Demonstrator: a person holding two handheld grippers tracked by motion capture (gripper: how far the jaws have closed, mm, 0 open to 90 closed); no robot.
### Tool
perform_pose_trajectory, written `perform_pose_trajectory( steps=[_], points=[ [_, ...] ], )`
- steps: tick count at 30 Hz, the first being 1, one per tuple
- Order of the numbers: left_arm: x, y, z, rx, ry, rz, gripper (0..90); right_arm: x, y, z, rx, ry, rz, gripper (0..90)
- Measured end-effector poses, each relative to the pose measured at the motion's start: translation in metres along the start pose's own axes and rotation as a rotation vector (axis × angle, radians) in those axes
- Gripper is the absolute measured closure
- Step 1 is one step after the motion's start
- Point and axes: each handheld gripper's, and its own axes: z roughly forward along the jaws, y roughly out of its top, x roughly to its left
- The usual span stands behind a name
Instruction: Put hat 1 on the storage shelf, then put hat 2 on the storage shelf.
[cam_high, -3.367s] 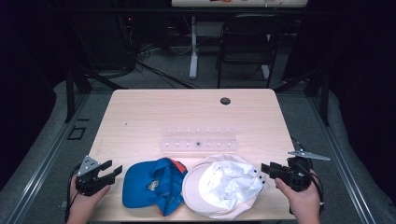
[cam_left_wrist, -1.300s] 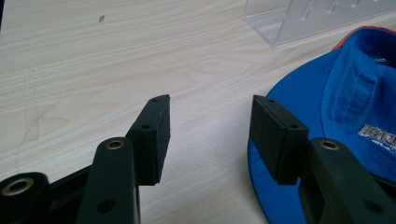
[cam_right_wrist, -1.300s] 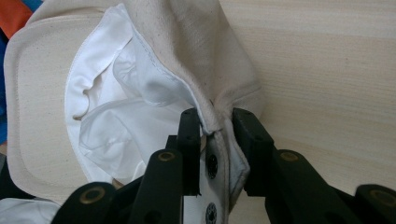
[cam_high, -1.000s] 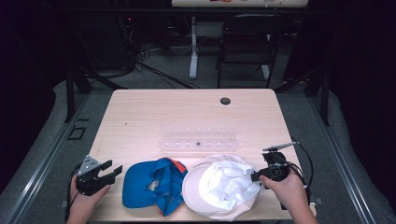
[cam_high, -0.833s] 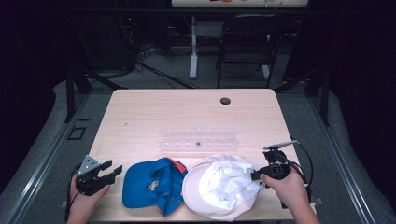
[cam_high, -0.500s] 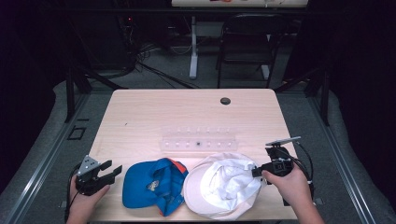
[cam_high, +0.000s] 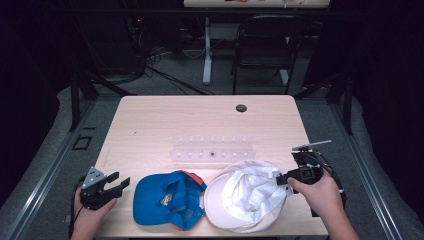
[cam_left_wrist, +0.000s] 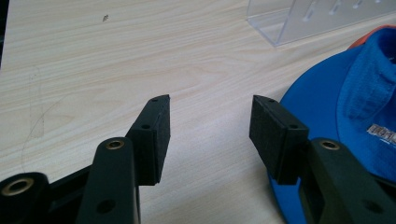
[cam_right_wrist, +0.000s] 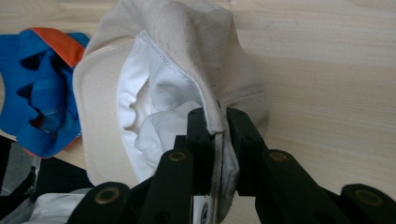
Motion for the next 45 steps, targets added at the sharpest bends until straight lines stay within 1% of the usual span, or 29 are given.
perform_pose_trajectory(
  steps=[1, 5, 6, 9, 10, 11, 13, 15, 16, 17, 18, 19, 21, 22, 23, 24, 27, 28, 29, 31, 32, 34, 35, 36, 39, 42, 43, 44, 45],
  points=[
    [0.0, 0.0, 0.0, 0.0, -0.001, 0.0, 49.1, 0.0, 0.001, -0.006, -0.025, 0.017, 0.014, 80.0],
    [-0.001, 0.0, 0.001, -0.005, -0.001, 0.0, 49.1, -0.001, 0.003, -0.013, -0.033, 0.015, 0.011, 80.1],
    [-0.001, 0.0, 0.002, -0.011, 0.002, -0.002, 49.1, -0.001, 0.003, -0.014, -0.02, 0.005, 0.008, 80.2],
    [-0.001, 0.0, 0.001, -0.001, 0.0, 0.0, 49.1, 0.0, 0.004, -0.014, -0.003, 0.016, 0.009, 80.2],
    [-0.001, 0.0, 0.001, 0.001, -0.001, 0.0, 49.1, 0.0, 0.005, -0.016, 0.006, 0.038, 0.015, 80.2],
    [-0.001, 0.0, 0.001, -0.006, 0.0, -0.001, 49.1, 0.0, 0.005, -0.016, 0.006, 0.038, 0.015, 80.2],
    [-0.001, 0.0, 0.001, -0.01, 0.001, -0.005, 49.1, 0.0, 0.007, -0.018, 0.004, 0.058, 0.022, 80.2],
    [-0.001, 0.0, 0.001, -0.01, 0.001, -0.004, 49.1, 0.001, 0.009, -0.021, 0.002, 0.098, 0.039, 80.2],
    [-0.001, 0.0, 0.001, -0.01, 0.001, -0.005, 49.1, 0.001, 0.01, -0.024, 0.017, 0.139, 0.038, 80.3],
    [-0.001, 0.0, 0.001, -0.01, 0.0, -0.004, 49.1, 0.001, 0.01, -0.024, 0.017, 0.139, 0.038, 80.3],
    [-0.001, 0.0, 0.001, -0.01, 0.001, -0.005, 49.1, 0.003, 0.011, -0.024, 0.013, 0.156, 0.057, 80.3],
    [-0.001, 0.0, 0.001, -0.01, 0.001, -0.006, 49.1, 0.003, 0.012, -0.026, 0.036, 0.183, 0.05, 80.4],
    [0.0, 0.0, 0.001, -0.009, 0.001, -0.004, 49.1, 0.004, 0.013, -0.027, 0.041, 0.22, 0.065, 80.4],
    [0.0, 0.0, 0.001, -0.009, 0.002, -0.004, 49.1, 0.005, 0.014, -0.029, 0.064, 0.254, 0.068, 80.4],
    [-0.001, 0.0, 0.001, -0.008, 0.002, -0.005, 49.1, 0.005, 0.014, -0.029, 0.064, 0.254, 0.068, 80.4],
    [-0.001, 0.0, 0.001, -0.009, 0.002, -0.005, 49.1, 0.006, 0.015, -0.029, 0.066, 0.278, 0.087, 80.5],
    [0.0, 0.0, 0.001, -0.007, 0.003, -0.005, 49.1, 0.008, 0.017, -0.031, 0.085, 0.336, 0.1, 80.5],
    [0.0, 0.0, 0.001, -0.009, 0.002, -0.006, 49.0, 0.011, 0.017, -0.032, 0.08, 0.387, 0.11, 80.5],
    [0.0, 0.0, 0.001, -0.009, 0.002, -0.006, 49.0, 0.011, 0.017, -0.032, 0.08, 0.387, 0.11, 80.5],
    [-0.001, 0.0, 0.001, -0.008, 0.003, -0.005, 49.0, 0.013, 0.019, -0.035, 0.091, 0.423, 0.103, 80.5],
    [-0.001, -0.001, 0.001, -0.007, 0.003, -0.004, 49.0, 0.016, 0.02, -0.037, 0.093, 0.467, 0.11, 80.5],
    [0.0, 0.0, 0.0, 0.001, 0.001, -0.004, 49.0, 0.018, 0.022, -0.037, 0.092, 0.515, 0.117, 80.5],
    [0.0, 0.0, 0.0, 0.001, 0.001, -0.004, 49.0, 0.018, 0.022, -0.037, 0.092, 0.515, 0.117, 80.5],
    [0.0, 0.0, 0.0, 0.001, 0.001, -0.004, 48.9, 0.021, 0.023, -0.039, 0.098, 0.557, 0.116, 80.5],
    [0.001, 0.0, 0.0, 0.001, -0.001, -0.007, 48.8, 0.026, 0.025, -0.041, 0.098, 0.573, 0.121, 80.5],
    [0.001, 0.0, 0.0, 0.003, 0.002, -0.01, 48.8, 0.031, 0.028, -0.046, 0.096, 0.595, 0.11, 80.5],
    [0.001, 0.0, 0.0, 0.004, 0.002, -0.009, 48.8, 0.032, 0.029, -0.047, 0.093, 0.593, 0.108, 80.5],
    [0.001, -0.001, 0.0, -0.001, 0.0, -0.01, 48.7, 0.036, 0.03, -0.05, 0.078, 0.577, 0.115, 80.5],
    [0.001, -0.001, 0.0, -0.004, 0.0, -0.01, 48.7, 0.036, 0.03, -0.05, 0.078, 0.577, 0.115, 80.5]
  ],
)
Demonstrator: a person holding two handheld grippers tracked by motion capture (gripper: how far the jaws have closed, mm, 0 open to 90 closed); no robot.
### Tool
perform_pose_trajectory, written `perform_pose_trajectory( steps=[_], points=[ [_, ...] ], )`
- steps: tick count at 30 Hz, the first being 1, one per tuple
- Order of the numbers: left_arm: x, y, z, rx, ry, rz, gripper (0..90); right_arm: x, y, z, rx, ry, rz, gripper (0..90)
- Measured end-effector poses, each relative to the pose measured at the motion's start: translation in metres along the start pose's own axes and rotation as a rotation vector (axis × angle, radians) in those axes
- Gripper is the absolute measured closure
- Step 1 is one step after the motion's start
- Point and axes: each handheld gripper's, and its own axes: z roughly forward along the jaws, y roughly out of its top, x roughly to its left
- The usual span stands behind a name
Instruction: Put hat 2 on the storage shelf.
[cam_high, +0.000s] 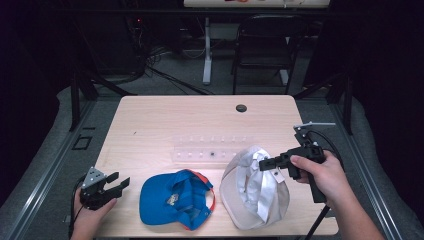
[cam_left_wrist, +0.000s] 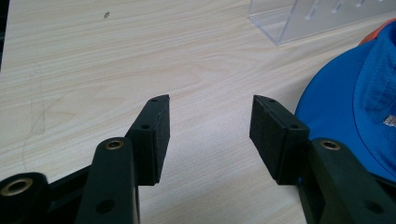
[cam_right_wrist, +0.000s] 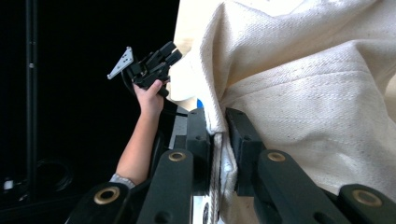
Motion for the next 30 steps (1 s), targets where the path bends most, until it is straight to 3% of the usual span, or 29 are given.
perform_pose_trajectory(
  steps=[1, 12, 15, 21, 30],
  points=[
    [0.0, 0.0, 0.0, -0.001, 0.0, 0.0, 48.7, 0.002, 0.003, -0.003, 0.009, -0.018, -0.013, 80.5],
    [-0.001, 0.0, 0.0, 0.01, 0.001, 0.0, 48.5, 0.004, 0.017, -0.012, -0.026, -0.037, -0.003, 80.4],
    [0.0, 0.0, 0.0, 0.001, 0.001, -0.003, 48.4, 0.011, 0.025, -0.013, -0.04, -0.068, -0.008, 80.3],
    [0.0, 0.0, -0.001, 0.01, -0.001, -0.011, 48.0, 0.021, 0.038, -0.012, -0.051, -0.085, 0.002, 80.1],
    [0.001, 0.0, 0.0, -0.005, 0.003, -0.014, 48.0, 0.032, 0.055, -0.007, -0.062, -0.066, 0.027, 80.0]
  ],
)
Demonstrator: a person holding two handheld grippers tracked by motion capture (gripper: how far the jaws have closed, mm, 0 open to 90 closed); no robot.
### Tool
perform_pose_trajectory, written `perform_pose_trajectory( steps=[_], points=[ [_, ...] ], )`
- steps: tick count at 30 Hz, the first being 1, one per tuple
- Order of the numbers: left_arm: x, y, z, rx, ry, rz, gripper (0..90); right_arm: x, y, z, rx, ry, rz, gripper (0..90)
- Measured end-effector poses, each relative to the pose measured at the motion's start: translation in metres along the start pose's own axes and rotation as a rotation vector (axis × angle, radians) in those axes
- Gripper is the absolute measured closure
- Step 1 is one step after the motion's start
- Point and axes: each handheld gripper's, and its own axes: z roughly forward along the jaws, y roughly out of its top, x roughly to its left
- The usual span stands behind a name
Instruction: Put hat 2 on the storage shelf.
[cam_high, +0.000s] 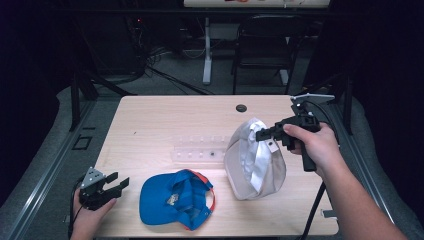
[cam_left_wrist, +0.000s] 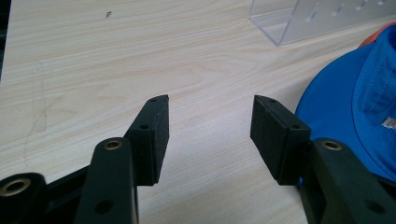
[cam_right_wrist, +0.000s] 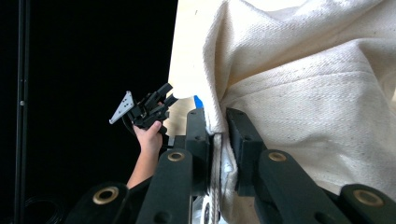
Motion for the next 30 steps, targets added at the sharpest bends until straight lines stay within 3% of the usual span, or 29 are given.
perform_pose_trajectory(
  steps=[8, 12, 18, 30],
  points=[
    [0.0, 0.0, 0.0, 0.0, -0.003, -0.004, 48.0, 0.021, 0.017, 0.009, 0.021, -0.002, 0.005, 80.0],
    [0.002, 0.001, -0.002, 0.019, -0.01, -0.003, 48.0, 0.035, 0.026, 0.012, 0.001, 0.005, 0.007, 80.0],
    [0.001, 0.001, -0.001, 0.004, -0.011, -0.002, 48.0, 0.055, 0.041, 0.018, -0.01, 0.028, 0.006, 80.0],
    [-0.004, 0.003, -0.001, 0.001, -0.02, 0.016, 47.4, 0.07, 0.064, 0.039, -0.064, 0.075, 0.037, 80.0]
  ],
)
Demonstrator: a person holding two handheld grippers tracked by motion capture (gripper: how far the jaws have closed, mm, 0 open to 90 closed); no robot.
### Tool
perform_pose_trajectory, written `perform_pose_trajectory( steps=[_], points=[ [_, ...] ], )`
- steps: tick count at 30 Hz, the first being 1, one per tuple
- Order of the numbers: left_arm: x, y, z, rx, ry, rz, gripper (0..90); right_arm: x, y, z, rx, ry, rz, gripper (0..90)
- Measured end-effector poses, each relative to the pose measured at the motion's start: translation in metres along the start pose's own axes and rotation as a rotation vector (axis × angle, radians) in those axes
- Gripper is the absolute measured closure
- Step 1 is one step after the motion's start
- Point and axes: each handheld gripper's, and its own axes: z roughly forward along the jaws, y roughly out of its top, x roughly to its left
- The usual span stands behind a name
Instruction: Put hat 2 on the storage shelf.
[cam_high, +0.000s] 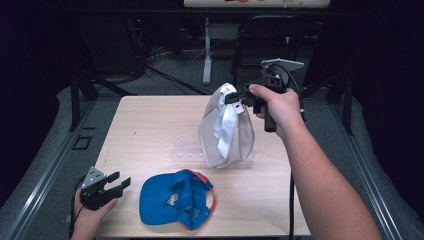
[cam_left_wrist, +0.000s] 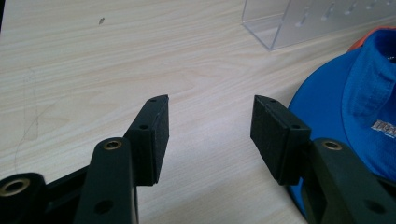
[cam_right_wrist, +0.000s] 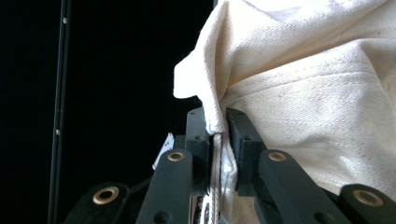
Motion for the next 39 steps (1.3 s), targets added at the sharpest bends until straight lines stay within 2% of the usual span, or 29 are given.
perform_pose_trajectory(
  steps=[3, 6, 7, 8, 9, 10, 11, 12, 13, 16, 17, 18, 19, 21, 23, 24, 25, 26, 27, 28, 29, 31, 35, 38, 39],
  points=[
    [-0.005, 0.004, 0.0, -0.017, -0.004, 0.019, 46.9, 0.002, 0.003, 0.004, -0.012, 0.004, 0.005, 80.0],
    [-0.015, 0.014, -0.003, -0.043, -0.03, 0.062, 46.6, 0.003, 0.007, 0.008, -0.028, 0.01, 0.018, 80.1],
    [-0.025, 0.025, -0.006, -0.073, -0.053, 0.103, 46.6, 0.005, 0.01, 0.011, -0.036, 0.007, 0.02, 80.0],
    [-0.025, 0.025, -0.006, -0.073, -0.053, 0.103, 46.5, 0.005, 0.01, 0.011, -0.036, 0.007, 0.02, 80.0],
    [-0.037, 0.037, -0.008, -0.088, -0.078, 0.146, 46.5, 0.006, 0.012, 0.015, -0.041, 0.005, 0.024, 80.1],
    [-0.037, 0.037, -0.008, -0.088, -0.078, 0.146, 46.5, 0.006, 0.012, 0.015, -0.041, 0.005, 0.024, 80.1],
    [-0.049, 0.051, -0.008, -0.1, -0.097, 0.203, 46.5, 0.006, 0.015, 0.018, -0.048, 0.006, 0.029, 80.0],
    [-0.049, 0.051, -0.008, -0.1, -0.097, 0.203, 46.5, 0.007, 0.016, 0.019, -0.05, 0.007, 0.031, 80.1],
    [-0.056, 0.057, -0.005, -0.12, -0.104, 0.214, 46.5, 0.007, 0.016, 0.019, -0.05, 0.007, 0.031, 80.1],
    [-0.074, 0.079, 0.0, -0.135, -0.14, 0.265, 45.4, 0.008, 0.019, 0.024, -0.061, 0.0, 0.035, 80.1],
    [-0.087, 0.091, 0.006, -0.136, -0.16, 0.294, 43.9, 0.009, 0.021, 0.027, -0.068, 0.004, 0.039, 80.1],
    [-0.094, 0.096, 0.01, -0.131, -0.165, 0.309, 43.1, 0.009, 0.021, 0.029, -0.068, 0.002, 0.042, 80.0],
    [-0.094, 0.096, 0.01, -0.131, -0.165, 0.309, 42.2, 0.009, 0.021, 0.029, -0.068, 0.002, 0.042, 80.0],
    [-0.111, 0.107, 0.024, -0.131, -0.174, 0.341, 41.9, 0.01, 0.023, 0.035, -0.068, 0.003, 0.043, 80.1],
    [-0.121, 0.112, 0.032, -0.12, -0.183, 0.347, 41.8, 0.011, 0.023, 0.038, -0.069, 0.004, 0.045, 80.1],
    [-0.121, 0.112, 0.032, -0.12, -0.183, 0.347, 41.8, 0.011, 0.023, 0.038, -0.069, 0.004, 0.045, 80.1],
    [-0.131, 0.116, 0.04, -0.11, -0.195, 0.353, 41.8, 0.012, 0.024, 0.041, -0.07, 0.004, 0.047, 80.1],
    [-0.131, 0.116, 0.04, -0.11, -0.195, 0.353, 41.8, 0.012, 0.024, 0.041, -0.07, 0.004, 0.047, 80.1],
    [-0.14, 0.12, 0.046, -0.106, -0.2, 0.361, 41.8, 0.013, 0.024, 0.043, -0.067, 0.007, 0.043, 80.0],
    [-0.14, 0.12, 0.046, -0.106, -0.2, 0.361, 41.8, 0.013, 0.024, 0.043, -0.067, 0.007, 0.043, 80.0],
    [-0.149, 0.124, 0.053, -0.106, -0.209, 0.368, 41.8, 0.014, 0.024, 0.046, -0.069, 0.01, 0.047, 80.1],
    [-0.154, 0.125, 0.056, -0.101, -0.212, 0.379, 41.8, 0.015, 0.024, 0.048, -0.075, 0.016, 0.045, 80.1],
    [-0.17, 0.13, 0.068, -0.09, -0.181, 0.415, 41.8, 0.016, 0.023, 0.05, -0.064, 0.02, 0.042, 80.1],
    [-0.176, 0.133, 0.076, -0.092, -0.165, 0.414, 41.8, 0.017, 0.023, 0.051, -0.062, 0.022, 0.04, 80.0],
    [-0.178, 0.135, 0.079, -0.092, -0.161, 0.402, 41.8, 0.017, 0.022, 0.051, -0.066, 0.024, 0.039, 80.1]
  ],
)
